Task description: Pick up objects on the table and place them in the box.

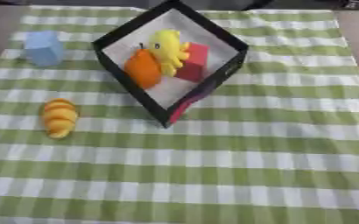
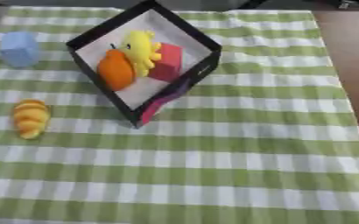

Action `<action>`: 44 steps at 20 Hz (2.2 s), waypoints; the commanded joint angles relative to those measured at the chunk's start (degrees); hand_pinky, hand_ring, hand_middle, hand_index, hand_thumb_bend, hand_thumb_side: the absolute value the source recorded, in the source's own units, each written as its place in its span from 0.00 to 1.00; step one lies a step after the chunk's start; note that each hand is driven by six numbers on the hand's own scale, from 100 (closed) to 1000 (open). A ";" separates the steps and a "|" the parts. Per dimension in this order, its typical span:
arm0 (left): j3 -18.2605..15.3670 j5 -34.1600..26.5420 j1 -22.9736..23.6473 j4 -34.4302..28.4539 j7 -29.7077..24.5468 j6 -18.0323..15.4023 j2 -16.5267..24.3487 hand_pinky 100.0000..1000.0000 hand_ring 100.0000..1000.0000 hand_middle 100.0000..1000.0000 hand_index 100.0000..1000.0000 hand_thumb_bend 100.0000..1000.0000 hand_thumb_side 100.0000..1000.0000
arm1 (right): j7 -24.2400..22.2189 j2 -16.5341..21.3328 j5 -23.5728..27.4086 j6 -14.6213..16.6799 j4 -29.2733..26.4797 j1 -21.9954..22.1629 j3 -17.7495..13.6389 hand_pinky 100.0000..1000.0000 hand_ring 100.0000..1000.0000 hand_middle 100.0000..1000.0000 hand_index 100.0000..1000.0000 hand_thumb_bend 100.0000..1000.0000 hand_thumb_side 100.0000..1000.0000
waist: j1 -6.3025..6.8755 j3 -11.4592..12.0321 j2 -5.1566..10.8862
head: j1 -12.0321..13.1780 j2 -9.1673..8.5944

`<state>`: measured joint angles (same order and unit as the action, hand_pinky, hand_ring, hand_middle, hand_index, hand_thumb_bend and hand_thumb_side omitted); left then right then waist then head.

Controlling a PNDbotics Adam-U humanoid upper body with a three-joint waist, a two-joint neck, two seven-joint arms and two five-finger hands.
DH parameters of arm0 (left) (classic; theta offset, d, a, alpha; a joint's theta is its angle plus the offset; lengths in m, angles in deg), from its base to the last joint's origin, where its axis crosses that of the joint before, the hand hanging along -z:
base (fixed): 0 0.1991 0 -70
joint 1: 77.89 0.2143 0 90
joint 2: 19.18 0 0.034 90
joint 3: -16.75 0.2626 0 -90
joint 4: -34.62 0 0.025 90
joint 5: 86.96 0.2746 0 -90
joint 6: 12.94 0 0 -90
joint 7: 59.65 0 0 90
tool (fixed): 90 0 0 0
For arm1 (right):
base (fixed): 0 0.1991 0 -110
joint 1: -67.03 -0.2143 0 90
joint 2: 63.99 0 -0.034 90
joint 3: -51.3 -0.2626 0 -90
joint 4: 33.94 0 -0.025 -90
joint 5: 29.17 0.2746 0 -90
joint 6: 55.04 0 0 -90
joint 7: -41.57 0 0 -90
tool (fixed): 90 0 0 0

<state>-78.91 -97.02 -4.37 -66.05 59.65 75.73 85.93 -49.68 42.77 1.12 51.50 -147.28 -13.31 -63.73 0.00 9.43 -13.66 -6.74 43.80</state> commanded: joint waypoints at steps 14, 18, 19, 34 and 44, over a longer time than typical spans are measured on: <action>10.09 17.74 -16.74 25.49 -48.20 1.07 28.94 0.83 0.82 0.87 0.85 0.50 0.44 | -1.07 0.53 -0.77 -0.33 -1.25 1.05 -0.67 0.75 0.72 0.69 0.84 0.00 0.48 | 0.89 -2.63 1.41 | 1.41 0.31; 12.60 24.58 -24.09 34.87 -54.98 0.50 27.47 0.83 0.83 0.87 0.86 0.55 0.41 | -0.82 0.49 -0.83 -0.38 -1.25 1.55 -0.80 0.75 0.71 0.69 0.84 0.00 0.48 | 0.91 -3.07 1.61 | 1.41 0.31; 12.97 26.40 -25.96 37.67 -56.03 0.22 26.52 0.84 0.84 0.87 0.87 0.58 0.36 | -0.80 0.56 -0.78 -0.32 -1.25 1.62 -0.78 0.75 0.71 0.69 0.84 0.00 0.48 | 0.85 -3.22 1.70 | 1.39 0.31; 14.16 40.38 -41.26 58.29 -64.61 -8.44 14.08 0.87 0.84 0.84 0.82 0.56 0.00 | 0.16 1.24 0.37 -0.23 -1.25 2.35 -0.81 0.75 0.70 0.68 0.82 0.00 0.48 | 0.24 -3.40 2.11 | 1.97 0.31; 14.53 41.84 -43.66 60.03 -67.35 -11.00 11.64 0.88 0.84 0.80 0.82 0.58 0.00 | -0.04 1.51 -0.91 -1.35 -1.25 2.25 -0.25 0.75 0.69 0.67 0.82 0.00 0.48 | 0.73 -5.18 1.17 | 3.72 0.06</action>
<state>-64.19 -55.66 -46.53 -5.78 -7.69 65.02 96.32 -49.71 42.24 0.67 50.24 -147.35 -10.90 -63.63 0.06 4.13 -13.56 -3.41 43.83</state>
